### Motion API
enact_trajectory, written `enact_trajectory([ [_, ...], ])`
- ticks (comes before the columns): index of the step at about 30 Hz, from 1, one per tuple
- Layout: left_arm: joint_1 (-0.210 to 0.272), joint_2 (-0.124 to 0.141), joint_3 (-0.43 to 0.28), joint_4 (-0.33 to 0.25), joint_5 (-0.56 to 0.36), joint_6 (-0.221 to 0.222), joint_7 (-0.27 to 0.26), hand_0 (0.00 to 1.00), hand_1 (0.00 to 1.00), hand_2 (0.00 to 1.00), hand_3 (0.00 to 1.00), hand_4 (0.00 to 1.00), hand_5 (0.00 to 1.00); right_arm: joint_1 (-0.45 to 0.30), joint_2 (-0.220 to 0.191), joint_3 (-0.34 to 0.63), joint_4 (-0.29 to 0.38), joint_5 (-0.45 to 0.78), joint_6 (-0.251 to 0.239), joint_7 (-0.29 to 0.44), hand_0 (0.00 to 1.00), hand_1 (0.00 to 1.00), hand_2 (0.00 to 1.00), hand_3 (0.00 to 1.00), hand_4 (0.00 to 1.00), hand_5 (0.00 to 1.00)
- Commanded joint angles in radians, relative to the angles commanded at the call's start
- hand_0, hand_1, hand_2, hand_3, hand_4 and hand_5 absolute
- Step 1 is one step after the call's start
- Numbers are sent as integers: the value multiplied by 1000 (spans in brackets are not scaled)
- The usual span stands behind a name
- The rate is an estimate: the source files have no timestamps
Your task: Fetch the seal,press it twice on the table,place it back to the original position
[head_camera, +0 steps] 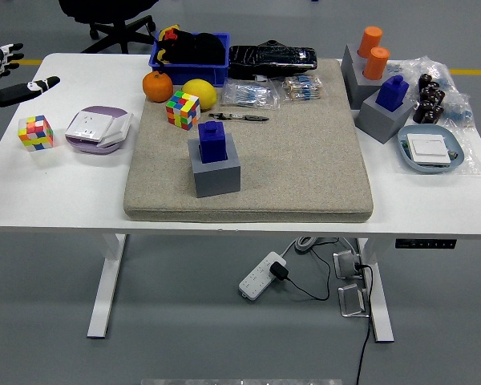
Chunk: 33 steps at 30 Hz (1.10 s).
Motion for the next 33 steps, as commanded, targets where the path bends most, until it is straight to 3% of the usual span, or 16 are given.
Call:
enact_trajectory([
  [33,-2,2,4,1,-2,-4,3,873,882,888,922,970,405,2,-7,-15,-2,3,1,-1,835,731,699,712,747,517],
])
